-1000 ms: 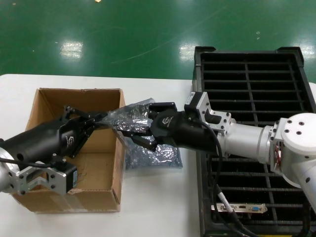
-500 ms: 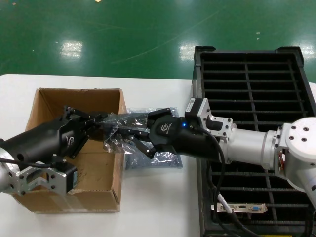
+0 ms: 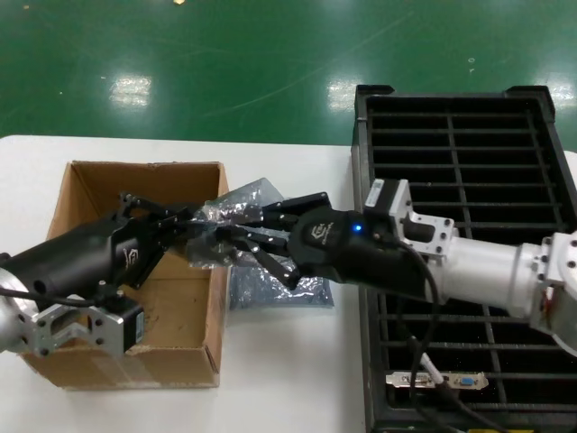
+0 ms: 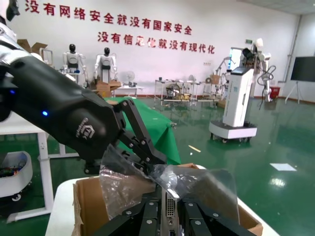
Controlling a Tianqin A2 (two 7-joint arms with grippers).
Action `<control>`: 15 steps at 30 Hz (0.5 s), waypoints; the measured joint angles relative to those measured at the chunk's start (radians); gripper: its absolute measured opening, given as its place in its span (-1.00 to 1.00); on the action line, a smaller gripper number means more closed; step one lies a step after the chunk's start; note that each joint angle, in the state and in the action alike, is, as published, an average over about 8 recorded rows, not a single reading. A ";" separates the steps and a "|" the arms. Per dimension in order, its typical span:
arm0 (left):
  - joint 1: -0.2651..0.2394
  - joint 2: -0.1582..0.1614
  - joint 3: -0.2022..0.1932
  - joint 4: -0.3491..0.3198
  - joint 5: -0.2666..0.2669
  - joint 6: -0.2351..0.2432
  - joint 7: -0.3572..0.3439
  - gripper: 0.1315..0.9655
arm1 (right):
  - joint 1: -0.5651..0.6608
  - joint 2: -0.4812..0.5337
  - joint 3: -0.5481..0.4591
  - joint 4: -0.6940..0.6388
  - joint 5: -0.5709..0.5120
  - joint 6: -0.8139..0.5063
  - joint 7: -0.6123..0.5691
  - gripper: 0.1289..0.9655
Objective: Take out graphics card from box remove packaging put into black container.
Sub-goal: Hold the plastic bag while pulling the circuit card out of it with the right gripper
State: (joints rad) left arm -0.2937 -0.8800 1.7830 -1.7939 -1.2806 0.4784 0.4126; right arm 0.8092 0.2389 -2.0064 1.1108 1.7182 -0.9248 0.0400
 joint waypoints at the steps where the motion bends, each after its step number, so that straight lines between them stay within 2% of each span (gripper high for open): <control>1: 0.000 0.000 0.000 0.000 0.000 0.000 0.000 -0.98 | -0.007 0.008 0.002 0.017 0.003 -0.001 0.002 -0.87; 8: 0.000 0.000 0.000 0.000 0.000 0.000 0.000 -0.98 | -0.050 0.055 0.006 0.106 0.009 -0.002 0.000 -0.90; 15: 0.000 0.000 0.000 0.000 0.000 0.000 0.000 -0.98 | -0.072 0.073 -0.008 0.137 -0.001 0.001 -0.019 -0.92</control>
State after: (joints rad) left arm -0.2937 -0.8801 1.7830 -1.7937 -1.2806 0.4784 0.4126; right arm 0.7376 0.3123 -2.0143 1.2479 1.7177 -0.9236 0.0210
